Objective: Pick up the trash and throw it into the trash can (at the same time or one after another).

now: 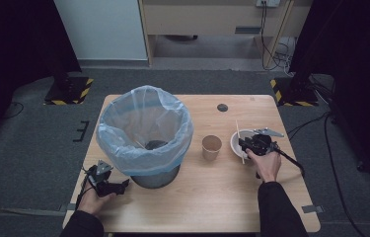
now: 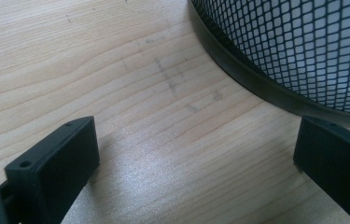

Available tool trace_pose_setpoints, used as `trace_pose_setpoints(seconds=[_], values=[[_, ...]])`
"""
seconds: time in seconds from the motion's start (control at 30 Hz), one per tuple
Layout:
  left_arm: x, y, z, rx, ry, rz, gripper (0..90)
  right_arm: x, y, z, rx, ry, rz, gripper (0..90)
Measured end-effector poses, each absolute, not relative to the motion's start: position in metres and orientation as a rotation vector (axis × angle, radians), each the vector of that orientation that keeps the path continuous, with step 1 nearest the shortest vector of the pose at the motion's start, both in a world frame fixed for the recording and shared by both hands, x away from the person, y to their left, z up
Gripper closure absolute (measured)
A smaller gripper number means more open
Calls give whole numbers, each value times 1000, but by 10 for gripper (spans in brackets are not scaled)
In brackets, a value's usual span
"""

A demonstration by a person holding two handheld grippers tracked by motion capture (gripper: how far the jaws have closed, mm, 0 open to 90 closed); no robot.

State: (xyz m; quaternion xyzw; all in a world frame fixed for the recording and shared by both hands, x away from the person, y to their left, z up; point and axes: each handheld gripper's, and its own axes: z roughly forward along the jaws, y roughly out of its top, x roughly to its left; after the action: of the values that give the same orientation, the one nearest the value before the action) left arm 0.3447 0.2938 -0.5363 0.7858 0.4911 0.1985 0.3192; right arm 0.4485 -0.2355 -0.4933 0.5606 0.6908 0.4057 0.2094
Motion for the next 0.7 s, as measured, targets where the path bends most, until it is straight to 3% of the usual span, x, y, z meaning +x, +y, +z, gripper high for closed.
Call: trace_pose_setpoints(seconds=[0.7], values=[[345, 294, -536, 2066, 1291, 522, 0, 449, -241, -502, 1649, 1953, 1080, 853]])
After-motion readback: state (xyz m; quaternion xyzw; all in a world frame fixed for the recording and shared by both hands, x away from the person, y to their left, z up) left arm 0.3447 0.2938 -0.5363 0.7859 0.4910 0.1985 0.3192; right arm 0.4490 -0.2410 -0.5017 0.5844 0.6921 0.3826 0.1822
